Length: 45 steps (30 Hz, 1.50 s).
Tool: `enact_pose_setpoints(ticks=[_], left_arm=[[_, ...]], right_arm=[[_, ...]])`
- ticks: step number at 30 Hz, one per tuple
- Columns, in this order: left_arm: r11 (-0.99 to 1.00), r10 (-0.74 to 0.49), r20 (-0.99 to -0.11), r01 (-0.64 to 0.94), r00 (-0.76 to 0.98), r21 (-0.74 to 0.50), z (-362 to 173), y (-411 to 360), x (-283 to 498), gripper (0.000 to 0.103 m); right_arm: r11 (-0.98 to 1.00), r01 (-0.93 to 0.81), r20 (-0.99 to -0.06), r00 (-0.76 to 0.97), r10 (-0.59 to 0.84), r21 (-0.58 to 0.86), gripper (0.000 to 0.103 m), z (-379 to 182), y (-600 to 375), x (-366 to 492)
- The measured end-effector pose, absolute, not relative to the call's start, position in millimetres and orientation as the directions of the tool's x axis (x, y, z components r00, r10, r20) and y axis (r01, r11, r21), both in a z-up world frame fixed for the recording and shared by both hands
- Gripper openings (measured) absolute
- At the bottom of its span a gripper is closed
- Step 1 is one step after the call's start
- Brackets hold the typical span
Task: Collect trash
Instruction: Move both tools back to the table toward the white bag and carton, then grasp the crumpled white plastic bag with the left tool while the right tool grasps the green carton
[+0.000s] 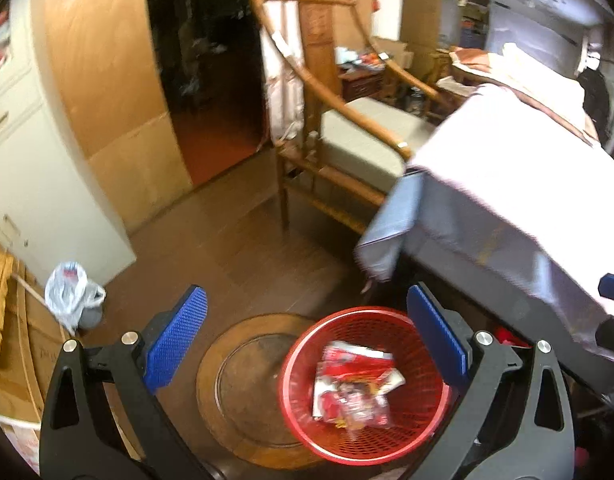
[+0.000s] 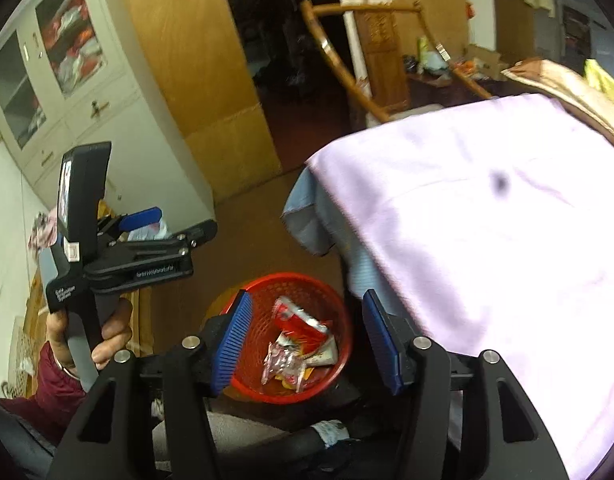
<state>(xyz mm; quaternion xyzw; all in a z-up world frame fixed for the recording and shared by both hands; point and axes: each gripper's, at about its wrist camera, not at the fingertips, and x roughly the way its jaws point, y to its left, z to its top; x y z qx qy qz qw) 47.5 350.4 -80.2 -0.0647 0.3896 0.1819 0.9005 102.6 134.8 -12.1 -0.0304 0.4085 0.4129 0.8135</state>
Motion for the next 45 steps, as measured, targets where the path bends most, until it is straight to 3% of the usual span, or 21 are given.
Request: enact_pose_setpoints(ticks=[8,14,20,27,36,45], left_arm=[[0.985,0.122,-0.698,-0.175,0.705,-0.004,-38,254,62,0.096],[1.0,-0.002,-0.695,0.004,0.719,0.001,-21,154,85,0.096],[0.979,-0.13,-0.697,0.201,0.706,0.02,-12,49,121,0.096],[0.925,-0.224,-0.699,0.373,0.679,0.067,-14,-65,185,0.097],[0.913,-0.245,-0.706,0.404,0.665,0.063,-11,-150,278,0.097],[0.944,-0.185,-0.689,0.322,0.701,0.074,-16,-178,361,0.097]], right_arm=[[0.744,-0.593,-0.588,0.496,0.639,0.309,0.07,9,39,95],[0.829,-0.439,-0.54,0.629,0.559,0.346,0.071,4,-68,95],[0.915,-0.184,-0.501,0.789,0.355,0.359,0.078,-2,-189,99],[0.936,0.108,-0.541,0.835,0.097,0.335,0.079,-23,-297,119],[0.913,0.257,-0.615,0.789,-0.009,0.316,0.082,-45,-352,179],[0.914,0.251,-0.6,0.8,-0.01,0.319,0.083,-32,-360,246]])
